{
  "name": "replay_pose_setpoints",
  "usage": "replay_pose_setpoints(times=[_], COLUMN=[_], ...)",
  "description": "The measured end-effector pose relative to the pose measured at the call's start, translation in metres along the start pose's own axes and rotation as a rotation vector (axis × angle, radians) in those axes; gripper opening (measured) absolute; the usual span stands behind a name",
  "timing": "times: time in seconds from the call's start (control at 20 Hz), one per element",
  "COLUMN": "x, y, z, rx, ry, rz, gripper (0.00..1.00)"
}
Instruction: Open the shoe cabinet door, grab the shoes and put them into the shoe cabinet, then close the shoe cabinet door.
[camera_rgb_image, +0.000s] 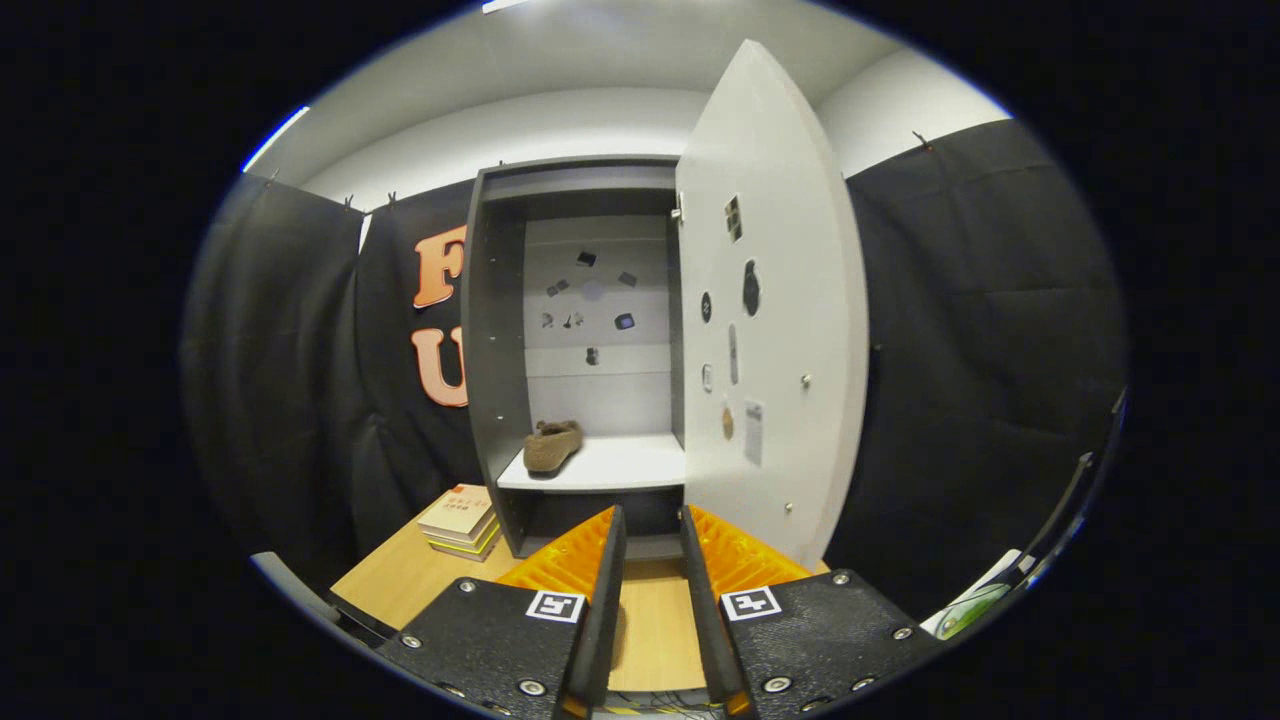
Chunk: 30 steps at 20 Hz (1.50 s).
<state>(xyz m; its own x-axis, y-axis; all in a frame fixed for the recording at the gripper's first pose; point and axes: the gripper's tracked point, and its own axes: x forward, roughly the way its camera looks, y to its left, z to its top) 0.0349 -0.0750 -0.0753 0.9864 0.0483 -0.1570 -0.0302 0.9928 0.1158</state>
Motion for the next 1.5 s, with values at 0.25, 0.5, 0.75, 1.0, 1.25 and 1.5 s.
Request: replay_pose_setpoints(times=[0.25, 0.5, 0.75, 1.0, 1.25, 1.5], x=[0.027, 0.056, 0.082, 0.107, 0.129, 0.156], y=[0.054, 0.084, 0.099, 0.113, 0.120, 0.123], z=[-0.075, -0.137, -0.186, -0.250, -0.315, -0.374], rx=[0.073, 0.119, 0.142, 0.165, 0.184, 0.199], ry=[0.128, 0.229, 0.309, 0.426, 0.535, 0.633], rz=[0.078, 0.122, 0.129, 0.136, 0.139, 0.143], gripper=[0.36, 0.36, 0.37, 0.41, 0.41, 0.41])
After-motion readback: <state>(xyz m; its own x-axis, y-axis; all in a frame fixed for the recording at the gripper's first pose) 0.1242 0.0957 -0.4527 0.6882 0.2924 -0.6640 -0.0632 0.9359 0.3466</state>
